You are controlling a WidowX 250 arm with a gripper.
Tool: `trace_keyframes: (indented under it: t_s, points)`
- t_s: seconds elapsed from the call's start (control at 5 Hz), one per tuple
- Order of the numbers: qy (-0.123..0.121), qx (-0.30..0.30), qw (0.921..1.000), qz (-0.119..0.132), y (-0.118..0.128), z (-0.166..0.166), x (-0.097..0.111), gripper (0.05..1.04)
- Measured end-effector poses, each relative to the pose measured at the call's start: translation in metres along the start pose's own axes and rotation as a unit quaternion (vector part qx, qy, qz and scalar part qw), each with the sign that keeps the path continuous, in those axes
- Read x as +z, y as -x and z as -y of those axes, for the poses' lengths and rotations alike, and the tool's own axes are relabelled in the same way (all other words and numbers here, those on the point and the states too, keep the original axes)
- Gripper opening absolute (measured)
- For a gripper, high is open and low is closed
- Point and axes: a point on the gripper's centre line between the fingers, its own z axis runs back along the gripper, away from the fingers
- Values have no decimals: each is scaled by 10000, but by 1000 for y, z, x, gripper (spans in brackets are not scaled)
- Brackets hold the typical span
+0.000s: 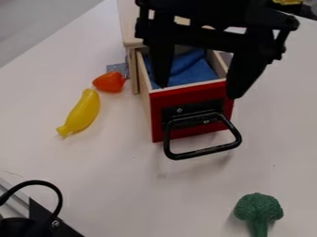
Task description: Put the yellow banana in the drawer
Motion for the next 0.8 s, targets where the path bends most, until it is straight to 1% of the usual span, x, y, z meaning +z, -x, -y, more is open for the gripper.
trace_keyframes:
  t_s: [0.2,0.4,0.6,0.8]
  points:
    - [-71,-7,10000,-45,1,-1,-4,999]
    - [-211,467,9987,-51,-40,-23,-22,999]
    - [-196,914,9956,-50,-69,-50,-37,999]
    - [-400,1182,9922,-73,-83,-78,-58,999]
